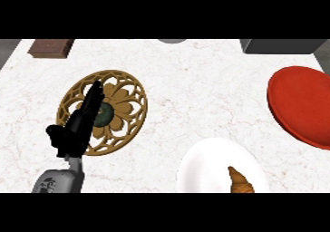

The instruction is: Pick the lemon from the plate and place it in the bowl

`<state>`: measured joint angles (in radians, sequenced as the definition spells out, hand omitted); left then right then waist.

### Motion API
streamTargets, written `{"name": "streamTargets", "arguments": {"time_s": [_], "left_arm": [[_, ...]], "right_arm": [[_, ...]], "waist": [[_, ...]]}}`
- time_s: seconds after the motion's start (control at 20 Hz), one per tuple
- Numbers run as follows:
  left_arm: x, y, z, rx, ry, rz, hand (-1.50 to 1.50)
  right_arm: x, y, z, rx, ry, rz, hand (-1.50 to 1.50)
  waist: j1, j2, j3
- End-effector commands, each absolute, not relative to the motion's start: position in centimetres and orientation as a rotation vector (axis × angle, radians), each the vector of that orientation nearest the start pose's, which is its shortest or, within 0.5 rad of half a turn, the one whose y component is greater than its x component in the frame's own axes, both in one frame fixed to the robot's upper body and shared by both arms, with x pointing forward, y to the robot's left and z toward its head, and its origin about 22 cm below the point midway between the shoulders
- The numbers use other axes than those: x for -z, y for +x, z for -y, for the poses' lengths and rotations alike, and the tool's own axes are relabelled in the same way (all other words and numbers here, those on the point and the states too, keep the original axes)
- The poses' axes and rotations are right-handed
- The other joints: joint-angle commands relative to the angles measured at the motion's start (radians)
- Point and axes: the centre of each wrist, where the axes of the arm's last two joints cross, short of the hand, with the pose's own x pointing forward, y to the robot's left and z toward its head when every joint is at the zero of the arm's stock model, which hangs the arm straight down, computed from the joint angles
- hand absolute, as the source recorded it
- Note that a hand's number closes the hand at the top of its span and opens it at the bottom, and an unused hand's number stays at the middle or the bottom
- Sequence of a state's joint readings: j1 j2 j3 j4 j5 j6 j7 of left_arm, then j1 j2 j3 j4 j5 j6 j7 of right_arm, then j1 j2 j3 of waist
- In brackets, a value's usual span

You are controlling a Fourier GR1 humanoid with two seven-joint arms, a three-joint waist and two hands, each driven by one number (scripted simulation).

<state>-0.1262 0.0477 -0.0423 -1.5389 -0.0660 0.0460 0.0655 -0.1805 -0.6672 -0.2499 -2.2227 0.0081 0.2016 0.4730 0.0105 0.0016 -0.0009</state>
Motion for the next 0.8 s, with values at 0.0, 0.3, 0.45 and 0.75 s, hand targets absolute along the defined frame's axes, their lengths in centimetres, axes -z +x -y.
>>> {"name": "streamTargets", "arguments": {"time_s": [0.0,0.3,0.45,0.75], "left_arm": [[-2.5,26.9,-21.2,0.11,0.049,1.597,0.0],[-1.5,27.1,-21.2,0.122,0.051,1.589,0.0],[-2.4,28.2,-20.4,0.138,0.05,1.606,0.0],[-3.0,28.6,-20.9,0.115,0.064,1.601,0.0]], "right_arm": [[-26.0,22.8,33.3,-0.69,-0.814,1.771,1.5],[-21.3,27.6,34.9,-0.764,-0.961,1.702,1.5],[-20.4,30.6,34.6,-0.735,-0.974,1.668,1.5],[-14.8,33.4,39.2,-0.77,-1.012,1.625,1.5]], "waist": [[0.005,0.002,0.001],[0.008,0.004,0.001],[0.006,0.003,0.001],[0.011,0.005,0.002]]}}
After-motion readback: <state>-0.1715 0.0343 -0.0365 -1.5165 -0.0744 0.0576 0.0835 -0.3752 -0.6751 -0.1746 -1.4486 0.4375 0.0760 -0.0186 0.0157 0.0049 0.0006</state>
